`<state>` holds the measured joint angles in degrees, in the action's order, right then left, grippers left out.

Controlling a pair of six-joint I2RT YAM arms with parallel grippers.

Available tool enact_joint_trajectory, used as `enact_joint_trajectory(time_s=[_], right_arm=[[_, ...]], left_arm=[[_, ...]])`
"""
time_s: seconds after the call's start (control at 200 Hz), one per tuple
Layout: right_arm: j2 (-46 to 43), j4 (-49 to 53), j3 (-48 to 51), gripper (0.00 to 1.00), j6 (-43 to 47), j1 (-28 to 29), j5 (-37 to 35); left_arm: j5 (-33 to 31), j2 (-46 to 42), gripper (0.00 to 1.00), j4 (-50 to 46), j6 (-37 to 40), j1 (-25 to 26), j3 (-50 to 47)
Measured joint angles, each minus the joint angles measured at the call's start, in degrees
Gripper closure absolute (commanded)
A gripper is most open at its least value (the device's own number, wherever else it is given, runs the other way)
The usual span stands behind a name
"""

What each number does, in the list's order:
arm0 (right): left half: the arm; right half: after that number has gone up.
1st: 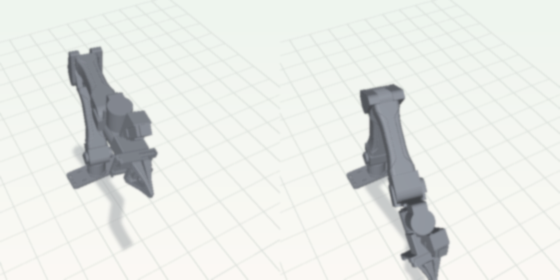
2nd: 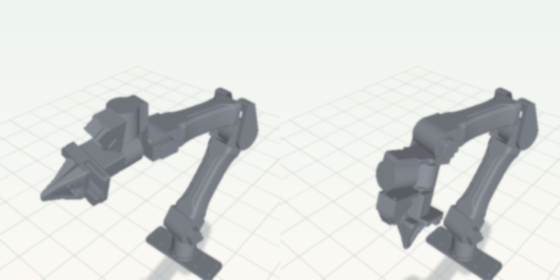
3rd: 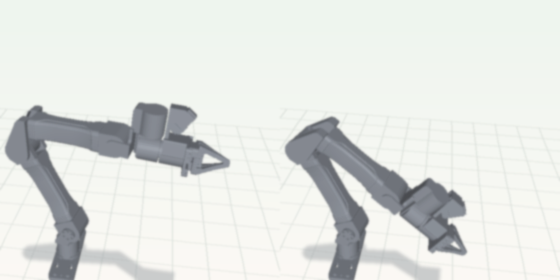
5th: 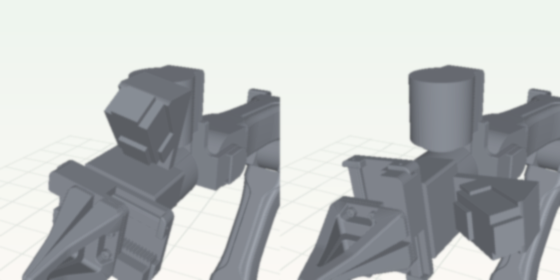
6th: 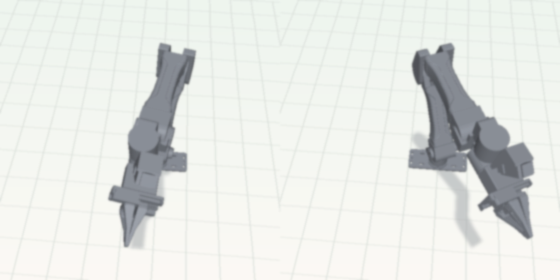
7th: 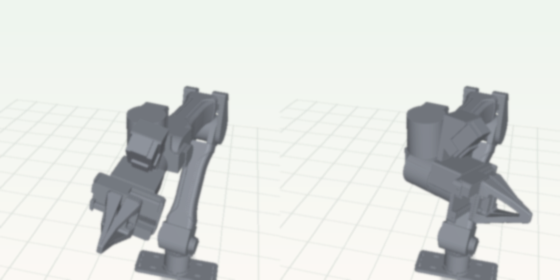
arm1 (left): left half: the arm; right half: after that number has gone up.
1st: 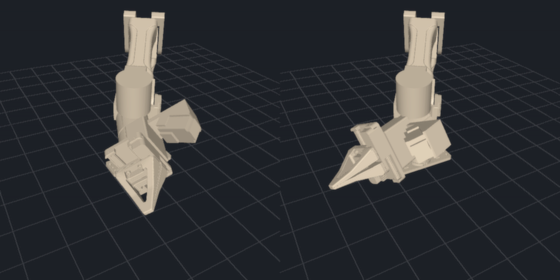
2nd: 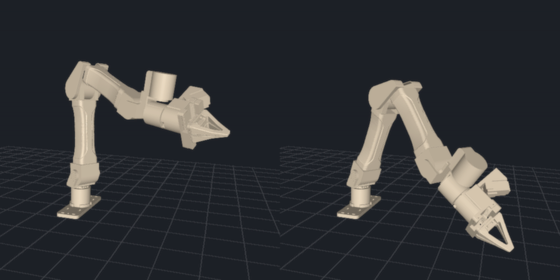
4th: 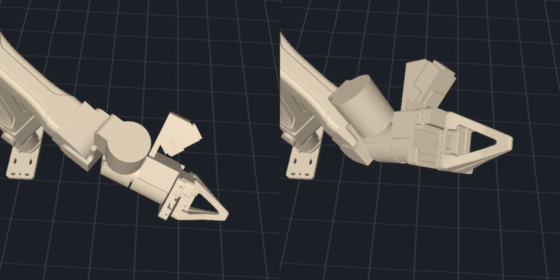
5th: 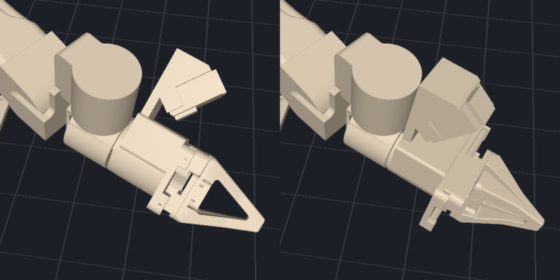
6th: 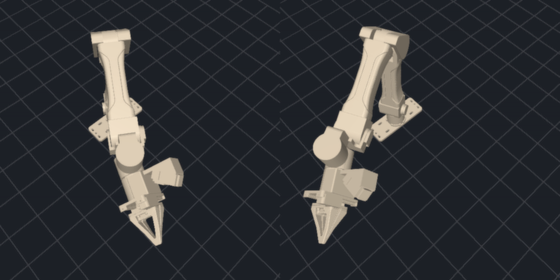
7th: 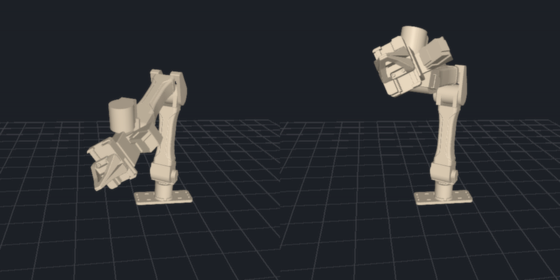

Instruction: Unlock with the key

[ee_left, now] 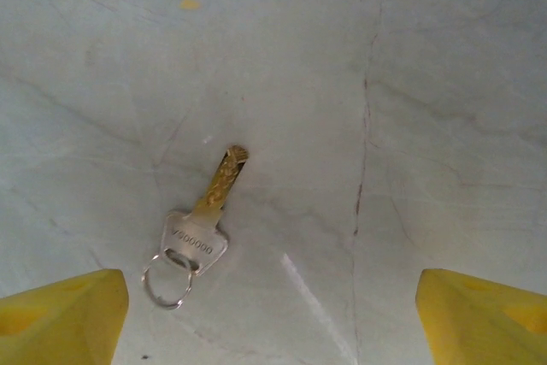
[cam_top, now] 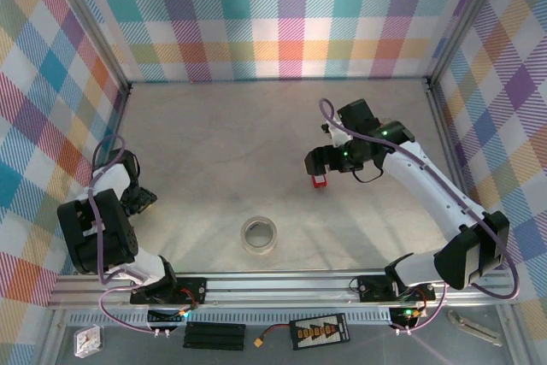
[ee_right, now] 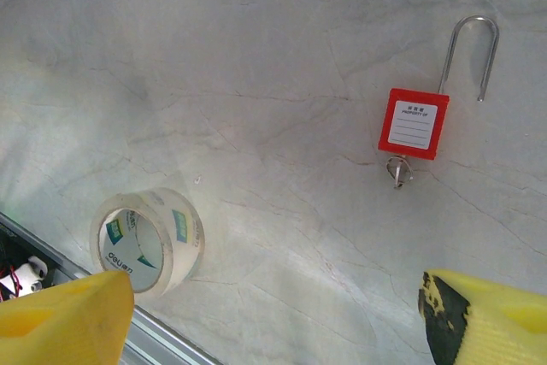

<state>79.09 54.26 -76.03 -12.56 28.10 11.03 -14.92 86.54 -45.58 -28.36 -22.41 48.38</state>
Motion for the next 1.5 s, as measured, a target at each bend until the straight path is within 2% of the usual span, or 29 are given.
enact_joint_trajectory(time_s=[0.46,0.64,0.715,1.04,1.205,1.335,1.5], right_arm=[[0.26,1.03,-2.21,0.15,-0.07,-0.04,0.00],[0.70,1.18,-2.43,0.15,-0.07,-0.04,-0.02],[0.72,1.33,-2.43,0.15,-0.04,-0.04,-0.02],[0.74,1.55,-3.26,0.16,0.00,-0.04,-0.07],[0.74,1.55,-3.28,0.16,0.15,-0.04,-0.48],[0.87,1.53,-3.28,0.17,0.24,-0.04,-0.63],[0.90,1.53,-3.28,0.17,0.26,-0.04,-0.72]], left_arm=[[5.79,-0.33,0.15,3.91,0.90,-4.50,-2.93],[7.06,-0.37,0.18,4.44,1.01,-5.20,-3.17],[7.65,-0.37,0.26,4.79,1.20,-5.22,-3.21],[8.83,-2.89,0.29,7.54,1.16,-5.29,-5.66],[10.75,-5.60,0.34,8.11,0.70,-5.51,-7.32],[12.90,-6.91,0.34,8.48,-0.85,-3.39,-7.58],[15.50,-7.87,0.35,10.25,-5.31,4.48,-8.94]])
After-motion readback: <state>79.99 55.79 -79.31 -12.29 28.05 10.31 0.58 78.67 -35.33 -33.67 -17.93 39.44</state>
